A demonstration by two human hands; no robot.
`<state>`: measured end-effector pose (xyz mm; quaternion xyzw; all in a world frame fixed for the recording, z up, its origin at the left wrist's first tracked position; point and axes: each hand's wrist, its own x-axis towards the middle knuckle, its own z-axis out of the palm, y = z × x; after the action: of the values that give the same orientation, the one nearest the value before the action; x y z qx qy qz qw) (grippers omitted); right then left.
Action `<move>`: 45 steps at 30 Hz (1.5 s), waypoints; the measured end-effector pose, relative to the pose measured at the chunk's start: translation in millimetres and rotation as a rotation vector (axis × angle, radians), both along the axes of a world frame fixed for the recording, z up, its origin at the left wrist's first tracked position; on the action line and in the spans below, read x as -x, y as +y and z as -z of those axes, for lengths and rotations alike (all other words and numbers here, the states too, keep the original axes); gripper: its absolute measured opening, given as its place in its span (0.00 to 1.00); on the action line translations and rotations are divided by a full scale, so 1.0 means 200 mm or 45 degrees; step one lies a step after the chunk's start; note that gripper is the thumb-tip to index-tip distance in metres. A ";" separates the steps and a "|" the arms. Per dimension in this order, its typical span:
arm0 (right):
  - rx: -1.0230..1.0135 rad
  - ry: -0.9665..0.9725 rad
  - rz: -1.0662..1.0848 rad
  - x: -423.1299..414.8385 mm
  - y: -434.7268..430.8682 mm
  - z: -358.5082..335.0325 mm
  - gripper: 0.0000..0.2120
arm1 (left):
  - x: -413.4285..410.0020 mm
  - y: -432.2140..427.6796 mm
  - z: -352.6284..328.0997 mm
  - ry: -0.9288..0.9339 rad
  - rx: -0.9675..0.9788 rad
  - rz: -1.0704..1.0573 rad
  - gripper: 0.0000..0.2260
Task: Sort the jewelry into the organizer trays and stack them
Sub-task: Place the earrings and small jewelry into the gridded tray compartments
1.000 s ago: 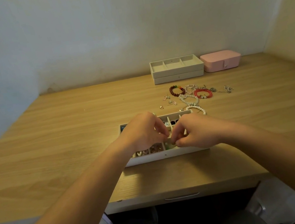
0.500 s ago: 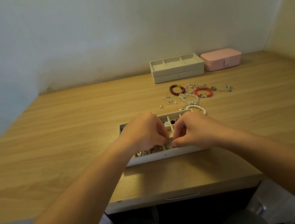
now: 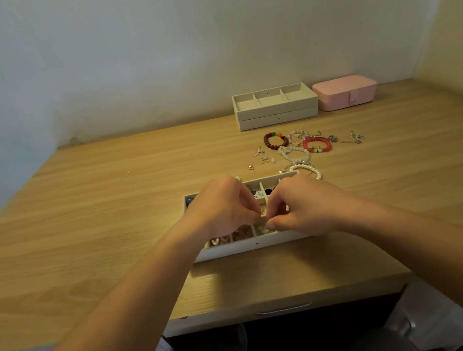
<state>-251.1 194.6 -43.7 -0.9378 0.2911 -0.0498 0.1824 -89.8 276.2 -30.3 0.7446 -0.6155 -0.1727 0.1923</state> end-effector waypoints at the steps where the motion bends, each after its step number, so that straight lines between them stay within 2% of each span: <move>1: -0.027 0.010 -0.021 0.00 0.00 -0.01 0.04 | 0.00 0.00 0.00 0.016 0.005 0.008 0.03; 8: -0.212 0.014 -0.056 0.02 -0.03 -0.03 0.04 | 0.00 -0.01 0.00 0.091 0.015 0.030 0.06; 16: -0.184 0.114 -0.128 0.01 -0.01 -0.04 0.10 | 0.00 -0.01 0.02 0.108 0.034 0.000 0.04; 19: -0.225 0.103 -0.118 0.01 -0.01 -0.05 0.10 | -0.01 -0.01 0.01 0.080 0.007 0.026 0.05; 24: -0.274 -0.118 -0.010 0.04 -0.04 -0.05 0.11 | -0.02 0.00 0.01 -0.008 -0.020 0.047 0.03; 29: -0.269 -0.115 -0.010 0.04 -0.04 -0.02 0.13 | 0.00 -0.01 0.03 -0.101 -0.050 0.061 0.01; 33: -0.254 -0.116 -0.021 0.05 -0.03 -0.02 0.13 | 0.00 0.00 0.04 -0.173 -0.081 0.085 0.04; 37: -0.249 -0.071 -0.038 0.04 -0.01 -0.02 0.14 | -0.02 0.04 0.01 -0.118 -0.036 0.069 0.07; 43: -0.138 0.153 -0.115 0.02 0.01 -0.03 0.18 | -0.04 0.07 0.02 -0.051 -0.033 0.079 0.09; 45: -0.141 0.143 -0.104 0.01 0.02 -0.03 0.18 | -0.04 0.08 0.03 -0.039 -0.032 0.100 0.09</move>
<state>-252.5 199.1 -37.4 -0.9387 0.2647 0.0267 0.2192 -82.6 291.8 -35.8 0.7247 -0.6448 -0.1765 0.1668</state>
